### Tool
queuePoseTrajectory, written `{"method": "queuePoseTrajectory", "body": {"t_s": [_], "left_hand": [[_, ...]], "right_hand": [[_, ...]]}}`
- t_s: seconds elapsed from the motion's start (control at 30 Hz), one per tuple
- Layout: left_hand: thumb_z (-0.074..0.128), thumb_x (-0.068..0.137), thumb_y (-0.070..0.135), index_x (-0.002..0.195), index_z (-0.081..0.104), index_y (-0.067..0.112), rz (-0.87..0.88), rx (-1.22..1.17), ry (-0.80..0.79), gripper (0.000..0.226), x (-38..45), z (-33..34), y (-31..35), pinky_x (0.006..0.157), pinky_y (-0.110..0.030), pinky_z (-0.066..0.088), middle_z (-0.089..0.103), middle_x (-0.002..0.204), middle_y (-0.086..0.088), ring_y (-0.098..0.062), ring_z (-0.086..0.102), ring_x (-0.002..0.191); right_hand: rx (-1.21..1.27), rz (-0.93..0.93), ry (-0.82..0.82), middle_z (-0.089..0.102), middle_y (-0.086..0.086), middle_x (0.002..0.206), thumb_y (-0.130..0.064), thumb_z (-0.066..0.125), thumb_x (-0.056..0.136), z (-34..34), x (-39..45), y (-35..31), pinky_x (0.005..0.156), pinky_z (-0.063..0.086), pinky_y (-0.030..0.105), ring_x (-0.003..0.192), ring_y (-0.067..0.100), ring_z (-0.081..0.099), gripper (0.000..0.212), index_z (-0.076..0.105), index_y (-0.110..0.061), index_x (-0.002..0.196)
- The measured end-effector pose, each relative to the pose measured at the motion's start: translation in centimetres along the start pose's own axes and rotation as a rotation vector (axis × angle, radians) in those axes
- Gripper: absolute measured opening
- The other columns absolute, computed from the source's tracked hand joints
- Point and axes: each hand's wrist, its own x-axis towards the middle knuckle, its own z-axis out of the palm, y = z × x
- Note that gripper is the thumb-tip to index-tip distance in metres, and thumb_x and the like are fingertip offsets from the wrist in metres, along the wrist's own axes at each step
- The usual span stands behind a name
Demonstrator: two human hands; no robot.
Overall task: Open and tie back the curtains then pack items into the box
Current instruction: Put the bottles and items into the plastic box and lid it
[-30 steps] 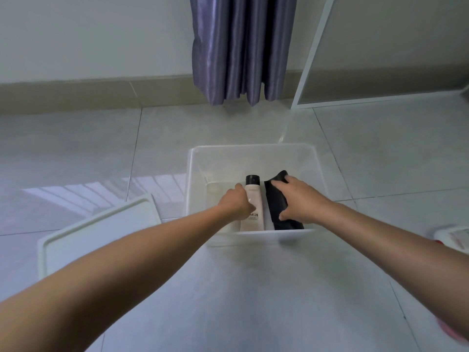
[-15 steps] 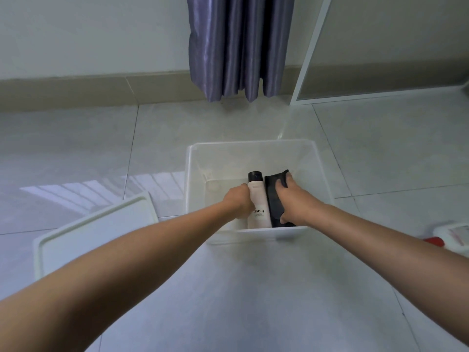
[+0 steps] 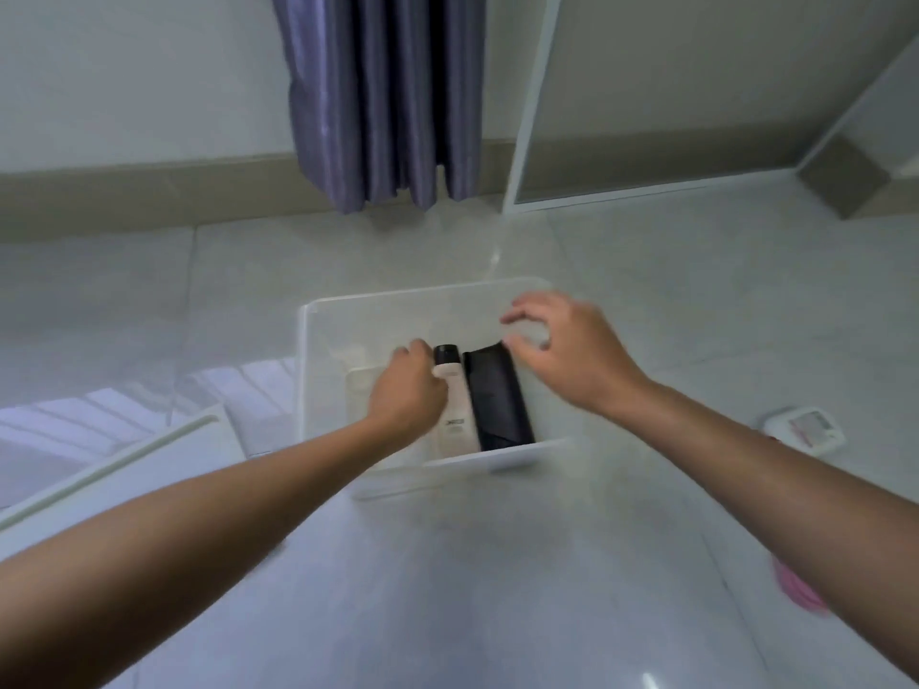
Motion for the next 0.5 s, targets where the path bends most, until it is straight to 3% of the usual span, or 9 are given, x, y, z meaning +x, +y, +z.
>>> {"method": "queuePoseTrajectory", "body": {"t_s": [0.1, 0.17, 0.27, 0.37, 0.5], "left_hand": [[0.051, 0.093, 0.022, 0.109, 0.052, 0.018, 0.301, -0.186, 0.26, 0.016, -0.4, -2.2, 3.3, 0.066, -0.028, 0.033, 0.06, 0.084, -0.001, -0.019, 0.056, 0.075], [0.051, 0.093, 0.021, 0.106, 0.052, 0.019, 0.49, -0.233, 0.283, 0.013, -0.7, -3.2, 6.5, 0.064, -0.029, 0.035, 0.057, 0.079, 0.001, -0.015, 0.054, 0.065], [0.051, 0.093, 0.02, 0.106, 0.053, 0.018, 0.687, -0.236, 0.205, 0.013, -1.5, -2.2, 11.5, 0.064, -0.026, 0.039, 0.053, 0.084, 0.005, -0.005, 0.053, 0.065], [0.051, 0.093, 0.019, 0.105, 0.056, 0.017, 0.834, -0.215, 0.108, 0.013, -1.8, 1.9, 17.3, 0.067, -0.026, 0.041, 0.052, 0.089, 0.004, -0.008, 0.049, 0.066], [0.051, 0.092, 0.017, 0.107, 0.057, 0.014, 0.811, -0.254, -0.032, 0.017, -2.7, 10.1, 23.8, 0.073, -0.027, 0.043, 0.055, 0.101, -0.005, -0.016, 0.055, 0.076]], "right_hand": [[0.017, 0.038, 0.313, 0.072, 0.002, 0.098, -0.016, 0.062, 0.081, -5.7, -0.3, 3.3, 0.078, 0.054, 0.033, 0.088, 0.019, 0.066, 0.017, 0.074, -0.015, 0.093], [0.0, 0.215, 0.401, 0.072, -0.001, 0.095, -0.016, 0.06, 0.083, -9.1, -1.4, 7.5, 0.077, 0.05, 0.024, 0.082, 0.014, 0.066, 0.017, 0.074, -0.017, 0.093], [0.004, 0.566, 0.478, 0.072, -0.004, 0.094, -0.009, 0.057, 0.085, -12.6, -5.4, 14.4, 0.076, 0.041, 0.013, 0.083, 0.009, 0.064, 0.022, 0.074, -0.019, 0.093], [0.014, 0.783, 0.54, 0.073, 0.001, 0.096, 0.0, 0.05, 0.083, -13.6, -11.7, 19.0, 0.077, 0.039, 0.01, 0.092, 0.016, 0.067, 0.03, 0.074, -0.016, 0.092], [-0.01, 1.002, 0.472, 0.072, 0.009, 0.102, 0.0, 0.053, 0.083, -12.3, -19.8, 22.8, 0.075, 0.036, 0.01, 0.098, 0.022, 0.066, 0.029, 0.072, -0.011, 0.101]]}}
